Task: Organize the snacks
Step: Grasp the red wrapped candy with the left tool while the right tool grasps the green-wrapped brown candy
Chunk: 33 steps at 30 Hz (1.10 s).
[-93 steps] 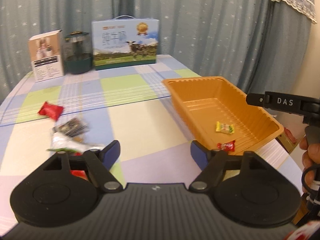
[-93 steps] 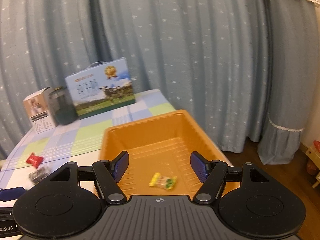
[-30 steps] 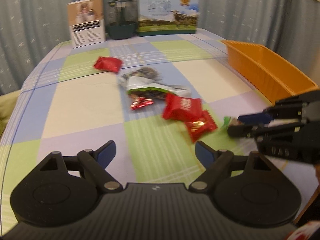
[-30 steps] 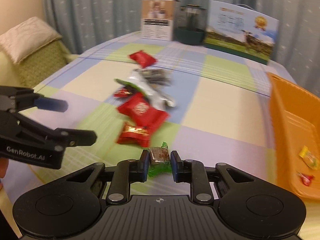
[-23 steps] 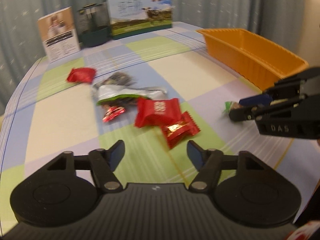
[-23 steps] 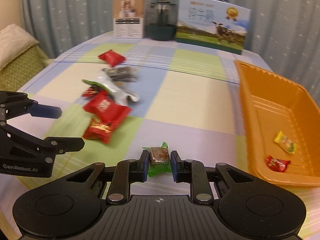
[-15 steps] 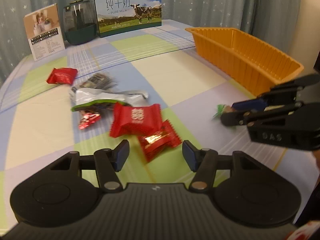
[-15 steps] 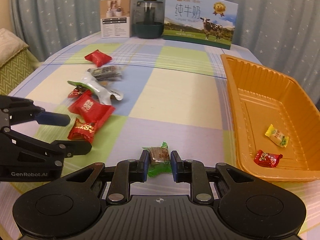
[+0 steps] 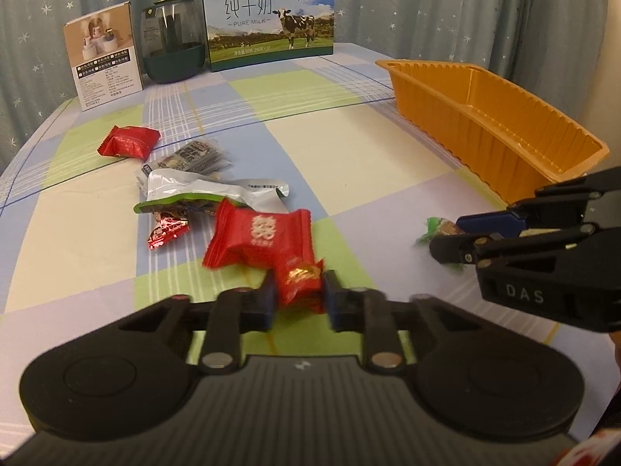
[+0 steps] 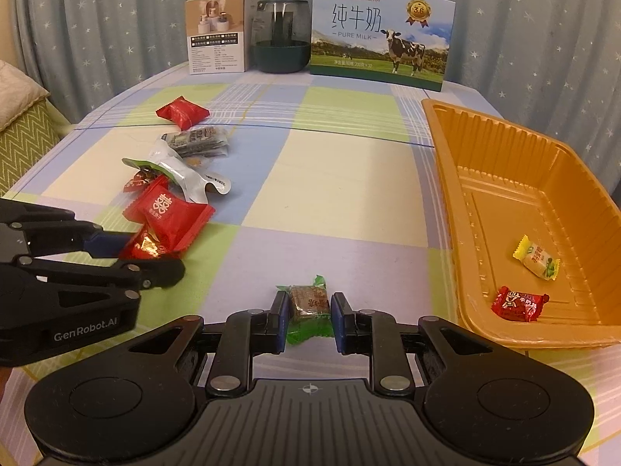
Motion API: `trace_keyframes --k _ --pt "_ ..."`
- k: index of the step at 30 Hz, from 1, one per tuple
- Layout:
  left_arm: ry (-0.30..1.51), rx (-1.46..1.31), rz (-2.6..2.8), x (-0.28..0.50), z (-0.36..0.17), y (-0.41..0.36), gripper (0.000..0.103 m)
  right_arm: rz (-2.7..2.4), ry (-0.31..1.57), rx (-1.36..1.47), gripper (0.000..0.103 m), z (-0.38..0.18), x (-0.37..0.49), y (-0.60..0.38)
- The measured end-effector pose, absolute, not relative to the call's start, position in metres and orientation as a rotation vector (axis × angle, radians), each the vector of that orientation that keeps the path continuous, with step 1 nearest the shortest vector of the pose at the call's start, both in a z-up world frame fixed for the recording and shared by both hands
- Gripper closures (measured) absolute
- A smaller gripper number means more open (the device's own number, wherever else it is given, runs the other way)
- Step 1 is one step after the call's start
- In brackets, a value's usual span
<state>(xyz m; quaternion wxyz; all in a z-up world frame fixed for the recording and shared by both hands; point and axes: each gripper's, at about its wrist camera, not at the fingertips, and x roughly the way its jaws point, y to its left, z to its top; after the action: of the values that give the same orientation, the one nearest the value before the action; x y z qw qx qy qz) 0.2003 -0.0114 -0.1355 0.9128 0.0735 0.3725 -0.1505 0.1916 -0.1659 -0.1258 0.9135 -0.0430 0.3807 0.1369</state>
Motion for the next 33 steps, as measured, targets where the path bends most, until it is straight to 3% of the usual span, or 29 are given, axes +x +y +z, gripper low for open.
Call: trace_keyframes --k 15,17,19,33 --pt "0.762 0.114 -0.307 0.189 -0.13 -0.006 0.083 0.276 0.773 -0.095 0.073 -0.129 0.194 -0.163" --pt "0.763 0.107 -0.307 0.188 -0.128 -0.006 0.083 0.281 0.775 -0.106 0.074 -0.128 0.194 -0.162" --pt "0.762 0.103 -0.307 0.187 -0.127 -0.006 0.083 0.289 0.776 -0.11 0.081 -0.127 0.193 -0.16" --pt "0.718 0.061 -0.269 0.178 -0.097 -0.007 0.083 0.273 0.651 -0.053 0.082 -0.086 0.17 -0.173"
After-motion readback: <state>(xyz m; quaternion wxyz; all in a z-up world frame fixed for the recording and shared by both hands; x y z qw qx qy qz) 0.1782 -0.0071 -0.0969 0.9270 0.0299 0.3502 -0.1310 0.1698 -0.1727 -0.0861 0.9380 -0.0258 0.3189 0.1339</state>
